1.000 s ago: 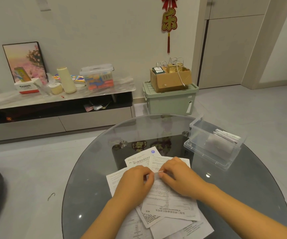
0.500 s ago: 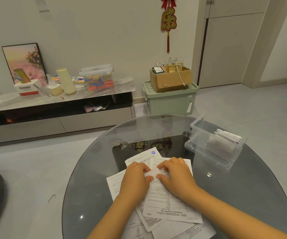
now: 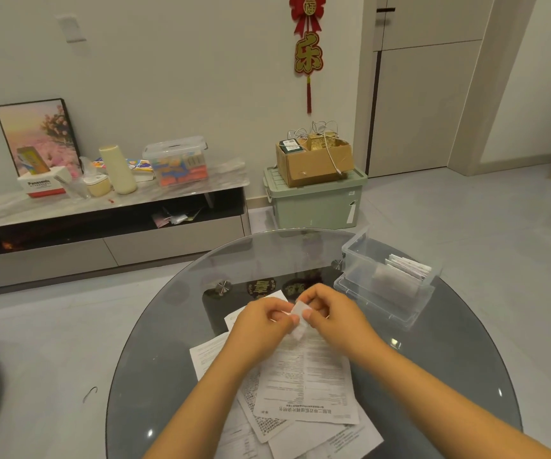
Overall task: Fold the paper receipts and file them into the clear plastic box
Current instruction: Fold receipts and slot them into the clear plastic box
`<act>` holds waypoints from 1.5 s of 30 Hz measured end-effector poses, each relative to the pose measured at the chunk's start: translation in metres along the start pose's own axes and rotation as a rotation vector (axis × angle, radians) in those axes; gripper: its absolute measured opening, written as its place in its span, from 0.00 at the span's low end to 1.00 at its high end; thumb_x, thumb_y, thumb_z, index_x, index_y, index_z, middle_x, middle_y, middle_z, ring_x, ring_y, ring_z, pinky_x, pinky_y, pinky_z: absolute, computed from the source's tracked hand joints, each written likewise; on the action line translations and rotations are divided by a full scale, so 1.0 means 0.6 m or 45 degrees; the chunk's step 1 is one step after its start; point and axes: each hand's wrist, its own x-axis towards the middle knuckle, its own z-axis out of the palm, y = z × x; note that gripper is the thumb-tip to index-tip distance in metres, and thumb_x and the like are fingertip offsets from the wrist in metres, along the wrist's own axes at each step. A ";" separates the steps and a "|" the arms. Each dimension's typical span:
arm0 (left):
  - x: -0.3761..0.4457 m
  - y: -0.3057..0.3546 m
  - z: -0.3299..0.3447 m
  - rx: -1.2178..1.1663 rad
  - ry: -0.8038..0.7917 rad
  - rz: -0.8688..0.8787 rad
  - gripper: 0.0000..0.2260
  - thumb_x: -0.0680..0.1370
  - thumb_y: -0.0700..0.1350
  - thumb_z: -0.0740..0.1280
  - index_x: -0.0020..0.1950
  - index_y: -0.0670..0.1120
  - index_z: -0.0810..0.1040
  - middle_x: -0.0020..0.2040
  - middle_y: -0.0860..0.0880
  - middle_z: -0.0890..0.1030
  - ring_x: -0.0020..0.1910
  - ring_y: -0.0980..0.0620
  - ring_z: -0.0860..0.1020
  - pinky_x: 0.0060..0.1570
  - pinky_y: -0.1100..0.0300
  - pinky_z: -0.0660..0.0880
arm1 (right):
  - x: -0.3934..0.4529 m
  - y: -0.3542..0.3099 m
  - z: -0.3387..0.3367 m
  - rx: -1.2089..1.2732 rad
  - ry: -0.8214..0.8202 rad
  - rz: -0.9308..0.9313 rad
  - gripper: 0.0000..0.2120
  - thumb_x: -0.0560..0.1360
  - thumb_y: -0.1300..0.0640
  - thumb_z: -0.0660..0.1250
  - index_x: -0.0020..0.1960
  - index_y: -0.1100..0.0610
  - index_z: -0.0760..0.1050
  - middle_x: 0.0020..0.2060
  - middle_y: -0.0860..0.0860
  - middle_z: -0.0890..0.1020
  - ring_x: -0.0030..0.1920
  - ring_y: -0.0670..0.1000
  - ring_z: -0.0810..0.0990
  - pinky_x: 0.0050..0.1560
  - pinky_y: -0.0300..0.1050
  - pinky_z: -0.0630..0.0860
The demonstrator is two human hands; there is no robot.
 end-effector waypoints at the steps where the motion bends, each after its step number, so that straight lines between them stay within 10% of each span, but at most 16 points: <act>1: -0.001 0.009 0.000 -0.018 -0.014 0.022 0.04 0.76 0.46 0.69 0.50 0.51 0.80 0.39 0.54 0.82 0.37 0.59 0.78 0.38 0.65 0.71 | 0.000 -0.003 -0.010 -0.001 0.022 -0.029 0.07 0.76 0.60 0.65 0.49 0.48 0.76 0.41 0.47 0.79 0.41 0.45 0.76 0.40 0.34 0.71; 17: 0.060 0.152 0.080 -0.566 0.042 0.001 0.07 0.78 0.45 0.66 0.53 0.47 0.81 0.47 0.50 0.84 0.39 0.57 0.78 0.25 0.74 0.68 | 0.003 0.012 -0.168 0.172 0.406 0.060 0.02 0.74 0.57 0.69 0.44 0.53 0.80 0.37 0.49 0.82 0.38 0.46 0.78 0.40 0.37 0.73; 28: 0.138 0.189 0.154 -0.721 -0.044 -0.040 0.06 0.78 0.45 0.66 0.51 0.46 0.81 0.42 0.52 0.82 0.35 0.57 0.76 0.37 0.64 0.69 | 0.043 0.059 -0.226 -0.079 0.707 0.039 0.03 0.75 0.58 0.66 0.46 0.55 0.79 0.38 0.49 0.80 0.37 0.44 0.75 0.37 0.32 0.70; 35: 0.184 0.187 0.190 0.244 -0.034 0.573 0.08 0.78 0.42 0.62 0.51 0.47 0.80 0.49 0.51 0.80 0.44 0.58 0.75 0.44 0.71 0.71 | 0.055 0.093 -0.259 -0.497 0.918 0.036 0.05 0.74 0.59 0.66 0.45 0.56 0.80 0.40 0.50 0.81 0.44 0.51 0.76 0.41 0.43 0.72; 38: 0.195 0.191 0.202 0.806 -0.103 0.854 0.14 0.77 0.46 0.58 0.58 0.48 0.79 0.57 0.51 0.80 0.57 0.51 0.73 0.57 0.58 0.68 | 0.059 0.104 -0.265 -0.638 0.925 0.090 0.06 0.74 0.57 0.65 0.45 0.55 0.81 0.41 0.49 0.82 0.45 0.51 0.75 0.39 0.42 0.68; 45: 0.221 0.194 0.225 1.005 -0.398 0.902 0.28 0.69 0.50 0.47 0.64 0.46 0.73 0.62 0.48 0.75 0.62 0.48 0.67 0.60 0.53 0.67 | 0.068 0.115 -0.262 -0.797 0.923 0.122 0.07 0.74 0.58 0.64 0.43 0.58 0.80 0.40 0.51 0.81 0.46 0.53 0.74 0.39 0.46 0.70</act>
